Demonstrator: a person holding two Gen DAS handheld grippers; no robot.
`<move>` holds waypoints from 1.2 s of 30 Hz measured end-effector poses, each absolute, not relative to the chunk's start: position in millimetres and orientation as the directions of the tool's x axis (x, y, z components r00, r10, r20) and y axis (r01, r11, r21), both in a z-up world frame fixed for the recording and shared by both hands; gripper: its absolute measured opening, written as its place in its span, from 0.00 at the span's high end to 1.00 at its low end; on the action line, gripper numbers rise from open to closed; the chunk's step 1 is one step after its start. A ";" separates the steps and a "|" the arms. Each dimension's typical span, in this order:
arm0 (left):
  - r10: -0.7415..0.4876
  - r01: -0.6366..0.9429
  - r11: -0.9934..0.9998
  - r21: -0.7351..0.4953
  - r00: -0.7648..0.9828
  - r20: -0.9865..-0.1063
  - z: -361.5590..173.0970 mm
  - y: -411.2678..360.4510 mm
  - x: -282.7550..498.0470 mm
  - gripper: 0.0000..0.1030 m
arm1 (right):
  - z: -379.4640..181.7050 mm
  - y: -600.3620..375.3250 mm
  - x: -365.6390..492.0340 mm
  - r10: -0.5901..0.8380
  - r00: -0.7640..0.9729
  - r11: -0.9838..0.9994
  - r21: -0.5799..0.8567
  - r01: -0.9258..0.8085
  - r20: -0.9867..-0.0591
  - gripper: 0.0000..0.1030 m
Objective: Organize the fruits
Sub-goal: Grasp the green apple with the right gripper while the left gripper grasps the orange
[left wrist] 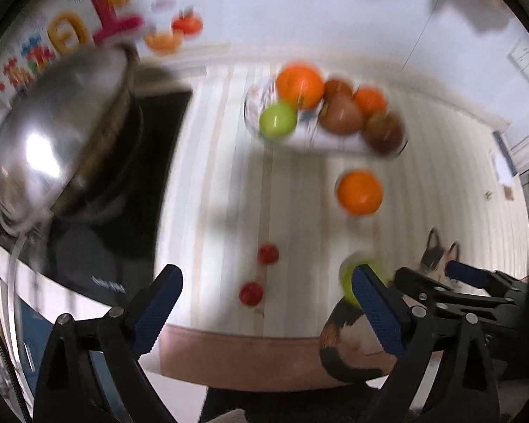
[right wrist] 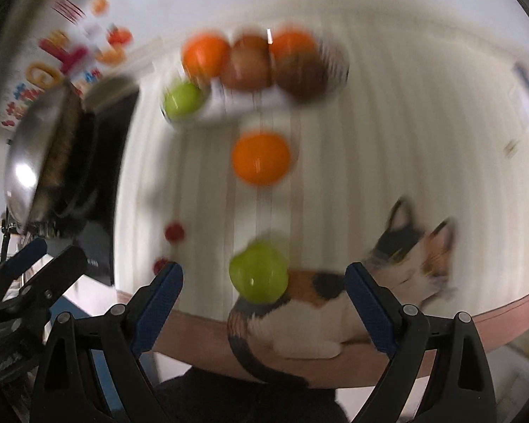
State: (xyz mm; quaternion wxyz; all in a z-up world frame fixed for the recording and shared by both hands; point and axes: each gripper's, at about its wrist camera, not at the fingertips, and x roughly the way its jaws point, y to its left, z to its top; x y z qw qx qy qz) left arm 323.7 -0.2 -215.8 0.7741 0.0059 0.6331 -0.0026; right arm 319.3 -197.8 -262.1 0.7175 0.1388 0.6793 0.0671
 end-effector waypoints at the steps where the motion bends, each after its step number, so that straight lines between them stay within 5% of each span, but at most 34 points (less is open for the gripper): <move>1: 0.007 0.005 1.000 0.008 0.178 -0.984 -224.1 1.2 323.2 0.05 | -275.7 -195.3 319.2 0.292 0.042 0.951 0.295 0.092 -0.956 0.08; 5: 0.028 -0.030 0.999 0.025 0.099 -0.995 -256.2 8.6 321.0 0.05 | -321.9 -178.5 317.3 0.313 -0.047 0.948 0.309 0.075 -0.949 0.11; 11: 0.024 -0.060 0.998 0.020 0.071 -0.997 -265.5 17.2 326.0 0.05 | -357.1 -161.4 308.5 0.345 -0.136 0.938 0.343 0.040 -0.929 0.29; 13: 0.024 -0.065 0.998 0.019 0.081 -0.996 -262.7 17.9 332.1 0.05 | -361.2 -162.7 306.5 0.329 -0.137 0.944 0.328 0.029 -0.934 0.46; 24: -0.083 0.075 0.994 -0.081 0.024 -0.996 -280.7 -57.7 408.0 0.05 | -323.2 -250.9 338.5 0.289 0.034 0.949 0.291 0.120 -0.957 0.49; 36: -0.121 0.132 0.981 -0.139 -0.139 -0.983 -357.4 -110.1 457.0 0.10 | -332.3 -267.4 366.3 0.387 -0.002 0.912 0.383 0.149 -0.922 0.49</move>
